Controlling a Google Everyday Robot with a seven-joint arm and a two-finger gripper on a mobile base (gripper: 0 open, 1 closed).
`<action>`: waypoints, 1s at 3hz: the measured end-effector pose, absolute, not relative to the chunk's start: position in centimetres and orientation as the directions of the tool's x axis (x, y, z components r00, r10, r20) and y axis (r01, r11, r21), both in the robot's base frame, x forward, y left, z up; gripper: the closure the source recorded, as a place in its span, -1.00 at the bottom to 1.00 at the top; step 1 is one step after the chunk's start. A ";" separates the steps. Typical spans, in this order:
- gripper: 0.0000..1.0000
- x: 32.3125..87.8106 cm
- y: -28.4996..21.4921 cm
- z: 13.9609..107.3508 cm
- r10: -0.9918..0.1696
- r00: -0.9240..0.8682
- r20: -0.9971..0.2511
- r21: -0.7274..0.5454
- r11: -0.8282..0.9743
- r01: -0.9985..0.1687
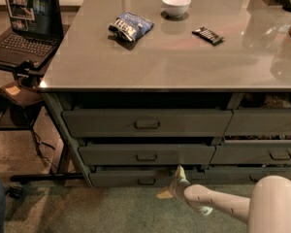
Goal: Open bottom drawer
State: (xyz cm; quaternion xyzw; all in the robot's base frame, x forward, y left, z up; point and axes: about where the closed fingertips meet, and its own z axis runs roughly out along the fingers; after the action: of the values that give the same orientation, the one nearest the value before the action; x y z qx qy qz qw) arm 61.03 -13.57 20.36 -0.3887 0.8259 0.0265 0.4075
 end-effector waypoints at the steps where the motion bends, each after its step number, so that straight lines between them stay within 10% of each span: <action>1: -1.00 63.8 -13.6 19.0 -0.700 -0.319 -0.639 -0.314 0.617 -0.722; 3: -1.00 64.6 -15.1 16.6 -0.671 -0.337 -0.660 -0.297 0.645 -0.704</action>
Offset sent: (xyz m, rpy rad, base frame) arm 0.0193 -0.0008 -0.0106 -0.0553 0.0118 0.0608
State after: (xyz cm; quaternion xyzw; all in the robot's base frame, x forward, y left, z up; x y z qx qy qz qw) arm 64.63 -15.05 16.62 -0.4208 0.8173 0.0210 0.3931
